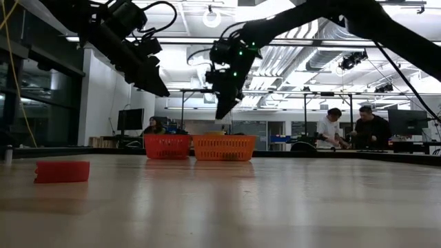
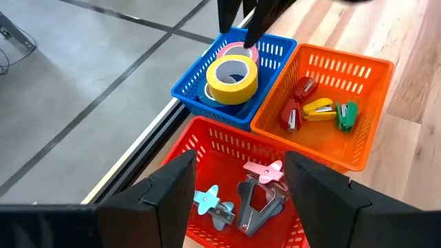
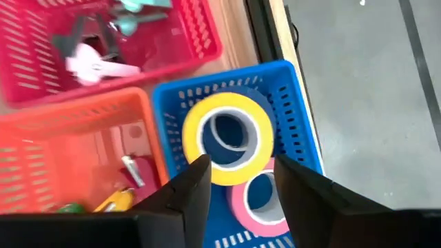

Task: Pick and place Stapler, Stapler remover, tape
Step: Put the red stapler into the orange bin

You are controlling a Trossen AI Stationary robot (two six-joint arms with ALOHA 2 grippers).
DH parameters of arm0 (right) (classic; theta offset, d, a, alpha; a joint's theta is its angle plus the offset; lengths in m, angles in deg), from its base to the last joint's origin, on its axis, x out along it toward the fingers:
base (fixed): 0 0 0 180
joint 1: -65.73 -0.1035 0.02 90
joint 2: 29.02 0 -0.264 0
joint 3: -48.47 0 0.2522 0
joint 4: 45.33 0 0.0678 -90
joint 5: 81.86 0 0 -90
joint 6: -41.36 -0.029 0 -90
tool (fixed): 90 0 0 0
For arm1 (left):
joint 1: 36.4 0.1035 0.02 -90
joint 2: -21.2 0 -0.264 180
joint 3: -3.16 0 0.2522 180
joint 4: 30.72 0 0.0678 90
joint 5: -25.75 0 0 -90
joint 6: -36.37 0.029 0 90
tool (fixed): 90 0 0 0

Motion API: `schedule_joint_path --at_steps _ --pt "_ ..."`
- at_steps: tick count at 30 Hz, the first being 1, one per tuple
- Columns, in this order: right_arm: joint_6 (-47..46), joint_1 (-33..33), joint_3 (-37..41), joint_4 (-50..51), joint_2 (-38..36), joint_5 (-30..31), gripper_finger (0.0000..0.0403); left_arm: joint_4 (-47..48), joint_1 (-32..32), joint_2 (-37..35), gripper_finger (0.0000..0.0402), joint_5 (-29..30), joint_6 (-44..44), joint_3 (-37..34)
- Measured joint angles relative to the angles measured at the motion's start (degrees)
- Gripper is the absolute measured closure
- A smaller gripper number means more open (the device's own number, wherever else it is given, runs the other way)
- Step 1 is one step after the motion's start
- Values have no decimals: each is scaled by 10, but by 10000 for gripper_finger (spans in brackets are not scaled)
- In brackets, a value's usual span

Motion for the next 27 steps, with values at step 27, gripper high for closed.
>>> schedule_joint_path --at_steps 27 --pt "-17 -145 0 133 -55 12 254 228 -3 -81 186 -20 -65 0"
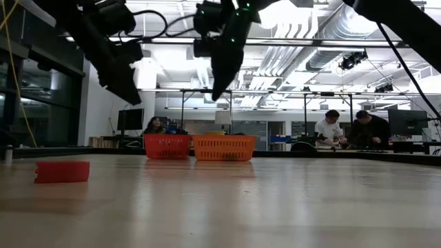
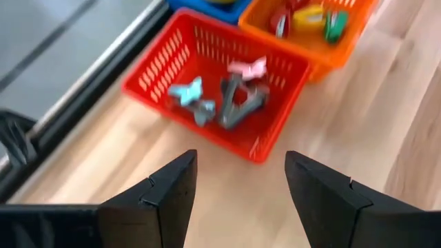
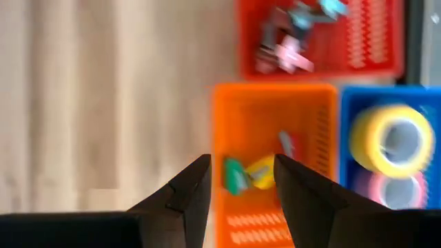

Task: Pick and place Stapler, Stapler remover, tape
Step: Put the red stapler into the orange bin

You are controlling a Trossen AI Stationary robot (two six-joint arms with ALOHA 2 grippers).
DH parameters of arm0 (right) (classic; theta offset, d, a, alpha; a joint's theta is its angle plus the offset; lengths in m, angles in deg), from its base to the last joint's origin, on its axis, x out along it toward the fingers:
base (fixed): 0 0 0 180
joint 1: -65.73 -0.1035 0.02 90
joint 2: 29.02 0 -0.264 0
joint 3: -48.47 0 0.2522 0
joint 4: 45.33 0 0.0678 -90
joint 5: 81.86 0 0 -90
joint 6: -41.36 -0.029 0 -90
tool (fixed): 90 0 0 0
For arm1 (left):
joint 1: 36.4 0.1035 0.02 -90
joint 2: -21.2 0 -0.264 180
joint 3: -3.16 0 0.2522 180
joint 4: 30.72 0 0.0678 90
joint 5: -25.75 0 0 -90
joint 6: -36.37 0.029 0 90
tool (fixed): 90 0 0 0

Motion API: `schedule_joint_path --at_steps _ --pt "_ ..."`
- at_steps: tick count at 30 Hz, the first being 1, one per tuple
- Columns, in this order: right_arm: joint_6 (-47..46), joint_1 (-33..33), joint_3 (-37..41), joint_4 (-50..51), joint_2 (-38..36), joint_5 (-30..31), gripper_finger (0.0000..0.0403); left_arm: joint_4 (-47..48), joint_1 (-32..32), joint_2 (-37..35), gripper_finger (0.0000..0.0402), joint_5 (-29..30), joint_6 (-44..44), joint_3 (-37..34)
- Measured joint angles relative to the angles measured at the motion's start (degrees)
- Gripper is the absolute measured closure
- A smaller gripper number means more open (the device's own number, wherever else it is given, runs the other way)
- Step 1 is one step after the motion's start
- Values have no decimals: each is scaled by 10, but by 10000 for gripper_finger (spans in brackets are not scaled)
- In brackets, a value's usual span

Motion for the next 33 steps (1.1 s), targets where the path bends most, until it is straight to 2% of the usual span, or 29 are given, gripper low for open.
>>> schedule_joint_path --at_steps 4,11,16,23,26,30,33 --pt "4 -39 11 -29 -1 -7 254 34 -28 0 186 13 -12 0" --pt "29 -115 127 -152 -5 -18 254 68 -104 -4 186 56 -30 0" --pt "29 -169 200 -248 -5 -17 254 84 -143 -29 186 76 -50 0" --pt "15 -224 252 -321 -6 -18 254 119 -180 -78 186 84 -83 0" --pt "12 -239 274 -391 -6 -22 253 134 -196 -95 186 87 -103 0" --pt "15 -251 316 -469 -6 -74 234 145 -227 -111 186 107 -131 0" --pt "8 -258 343 -532 -6 -78 205 148 -253 -116 186 120 -146 0"
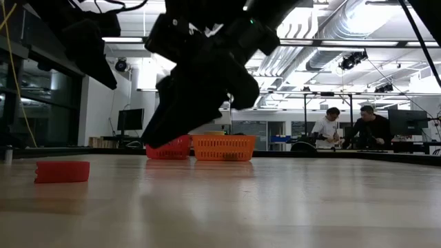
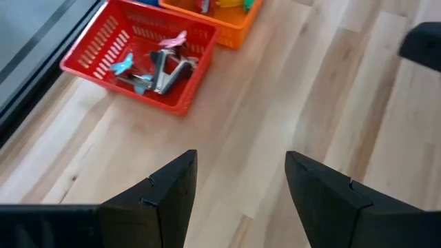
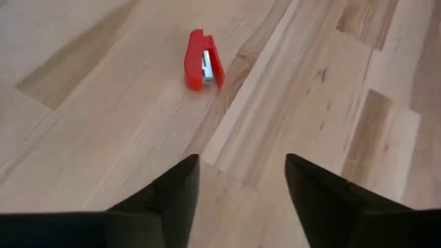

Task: Pick and place Stapler, Stapler remover, tape
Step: Put the red stapler into the orange bin

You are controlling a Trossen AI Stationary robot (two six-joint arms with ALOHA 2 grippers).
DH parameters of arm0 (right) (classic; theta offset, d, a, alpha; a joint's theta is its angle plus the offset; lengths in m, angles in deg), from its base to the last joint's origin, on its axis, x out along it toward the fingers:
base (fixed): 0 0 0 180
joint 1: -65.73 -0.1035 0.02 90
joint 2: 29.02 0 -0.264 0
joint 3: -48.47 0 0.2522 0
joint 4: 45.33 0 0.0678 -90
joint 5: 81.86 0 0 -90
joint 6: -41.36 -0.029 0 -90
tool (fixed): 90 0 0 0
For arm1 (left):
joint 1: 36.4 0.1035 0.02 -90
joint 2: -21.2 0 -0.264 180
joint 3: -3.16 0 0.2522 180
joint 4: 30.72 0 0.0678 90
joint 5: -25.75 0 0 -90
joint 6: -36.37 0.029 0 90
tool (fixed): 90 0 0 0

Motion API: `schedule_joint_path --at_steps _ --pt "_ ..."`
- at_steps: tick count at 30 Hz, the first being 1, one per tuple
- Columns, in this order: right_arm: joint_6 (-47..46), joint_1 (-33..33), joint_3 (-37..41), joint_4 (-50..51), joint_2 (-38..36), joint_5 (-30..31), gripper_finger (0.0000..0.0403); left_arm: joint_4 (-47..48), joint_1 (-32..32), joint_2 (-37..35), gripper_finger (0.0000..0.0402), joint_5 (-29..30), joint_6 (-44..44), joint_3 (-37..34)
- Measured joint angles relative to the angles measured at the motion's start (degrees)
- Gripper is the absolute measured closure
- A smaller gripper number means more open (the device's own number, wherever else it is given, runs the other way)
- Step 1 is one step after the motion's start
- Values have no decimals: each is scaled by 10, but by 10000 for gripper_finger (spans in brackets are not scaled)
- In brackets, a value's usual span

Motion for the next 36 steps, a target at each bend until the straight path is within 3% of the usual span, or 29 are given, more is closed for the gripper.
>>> schedule_joint_path --at_steps 9,23,27,32,36 --pt "3 -28 41 -152 0 16 120 1 -67 0 186 29 -27 0" --pt "-25 -47 40 -225 14 32 114 -10 -105 0 186 47 -44 0" --pt "-25 -47 41 -181 -11 68 114 -31 -105 0 186 49 -43 0" --pt "-59 -44 40 -24 -89 141 114 -66 -105 16 186 42 -42 1" --pt "-89 -43 40 82 -153 195 114 -71 -105 58 186 3 -47 1"
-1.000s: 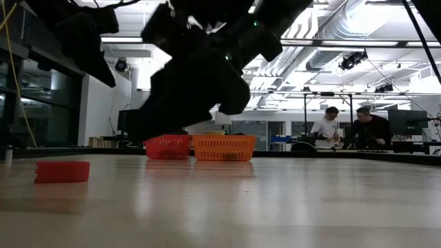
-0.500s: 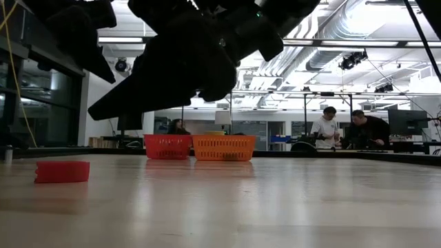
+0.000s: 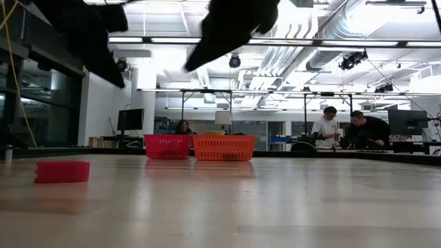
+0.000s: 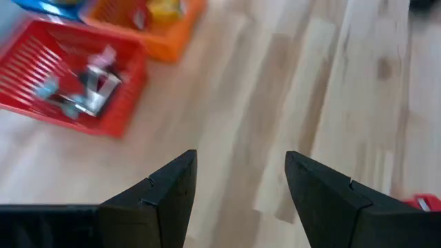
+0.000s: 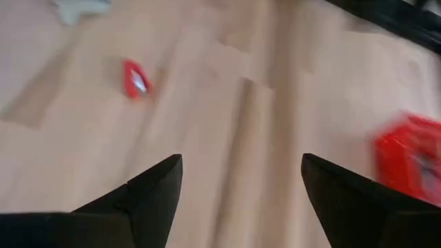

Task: Pick and place Stapler, Stapler remover, tape
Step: Put the red stapler into the orange bin

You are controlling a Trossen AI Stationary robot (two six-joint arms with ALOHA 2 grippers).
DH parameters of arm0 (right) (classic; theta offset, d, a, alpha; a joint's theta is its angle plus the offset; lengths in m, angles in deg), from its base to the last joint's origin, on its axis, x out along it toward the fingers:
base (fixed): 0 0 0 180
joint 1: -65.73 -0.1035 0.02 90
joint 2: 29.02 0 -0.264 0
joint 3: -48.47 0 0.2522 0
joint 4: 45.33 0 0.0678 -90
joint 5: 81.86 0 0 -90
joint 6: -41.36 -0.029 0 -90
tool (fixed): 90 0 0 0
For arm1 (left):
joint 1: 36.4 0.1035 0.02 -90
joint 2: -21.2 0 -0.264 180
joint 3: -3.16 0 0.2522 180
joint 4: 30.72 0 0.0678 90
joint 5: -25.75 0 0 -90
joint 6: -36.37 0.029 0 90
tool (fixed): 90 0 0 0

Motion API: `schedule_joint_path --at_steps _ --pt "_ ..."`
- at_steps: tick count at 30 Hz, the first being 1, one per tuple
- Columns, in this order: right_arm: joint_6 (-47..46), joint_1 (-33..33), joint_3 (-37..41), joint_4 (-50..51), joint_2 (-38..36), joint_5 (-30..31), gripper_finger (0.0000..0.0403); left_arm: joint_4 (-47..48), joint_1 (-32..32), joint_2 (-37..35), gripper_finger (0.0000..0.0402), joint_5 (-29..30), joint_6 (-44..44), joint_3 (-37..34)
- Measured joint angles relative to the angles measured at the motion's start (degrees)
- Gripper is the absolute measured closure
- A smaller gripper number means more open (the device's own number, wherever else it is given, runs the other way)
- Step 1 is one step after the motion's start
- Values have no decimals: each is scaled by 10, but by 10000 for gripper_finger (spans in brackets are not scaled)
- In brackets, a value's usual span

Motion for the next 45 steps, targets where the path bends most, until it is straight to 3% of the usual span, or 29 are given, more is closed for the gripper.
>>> schedule_joint_path --at_steps 4,10,15,21,32,45 --pt "-24 0 18 76 -52 62 114 -3 0 56 186 -46 -22 0" --pt "-85 0 150 89 -159 101 114 -18 -39 129 186 -77 -77 0" --pt "-133 -3 293 16 -258 121 114 -63 -99 163 186 -89 -126 0" --pt "-142 -18 426 -118 -330 121 114 -97 -178 191 186 -37 -218 0" --pt "-119 -50 605 -382 -343 118 114 -130 -287 244 186 -12 -320 0" --pt "-45 -49 630 -491 -343 116 114 -180 -323 357 186 15 -401 32"
